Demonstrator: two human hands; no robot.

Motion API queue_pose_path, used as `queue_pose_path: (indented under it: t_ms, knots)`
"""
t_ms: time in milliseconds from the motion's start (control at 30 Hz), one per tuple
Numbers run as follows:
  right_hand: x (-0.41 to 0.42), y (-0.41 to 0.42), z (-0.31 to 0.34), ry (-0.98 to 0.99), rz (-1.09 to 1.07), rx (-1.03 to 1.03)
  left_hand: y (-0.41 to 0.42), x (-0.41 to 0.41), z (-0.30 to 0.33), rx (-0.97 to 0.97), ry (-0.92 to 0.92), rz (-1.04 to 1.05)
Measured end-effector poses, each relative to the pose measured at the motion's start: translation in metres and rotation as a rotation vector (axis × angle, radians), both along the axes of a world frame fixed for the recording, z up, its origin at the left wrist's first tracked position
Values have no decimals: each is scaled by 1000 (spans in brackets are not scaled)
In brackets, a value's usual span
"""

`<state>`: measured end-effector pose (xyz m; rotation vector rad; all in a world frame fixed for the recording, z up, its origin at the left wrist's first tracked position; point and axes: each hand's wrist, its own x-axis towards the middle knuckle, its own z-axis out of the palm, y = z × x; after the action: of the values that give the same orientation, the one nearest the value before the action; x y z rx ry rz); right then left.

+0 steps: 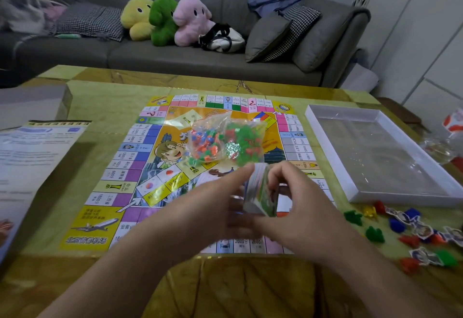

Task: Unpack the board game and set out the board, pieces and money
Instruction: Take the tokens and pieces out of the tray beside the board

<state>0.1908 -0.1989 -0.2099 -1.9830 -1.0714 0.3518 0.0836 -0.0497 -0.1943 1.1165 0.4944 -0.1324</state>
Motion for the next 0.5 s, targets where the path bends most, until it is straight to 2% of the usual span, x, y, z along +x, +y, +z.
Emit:
queue_pose_path:
  t_ms: [67, 200, 400, 500]
  knots:
    - [8, 5, 1, -84, -58, -96, 11, 0, 0, 187, 97, 207]
    - [11, 24, -2, -198, -42, -169, 32, -10, 6, 426, 45, 450]
    - [10, 33, -31, -345, 147, -424, 37, -12, 2, 561, 69, 466]
    - [6, 24, -19, -328, 102, -332, 37, -12, -1, 645, 73, 443]
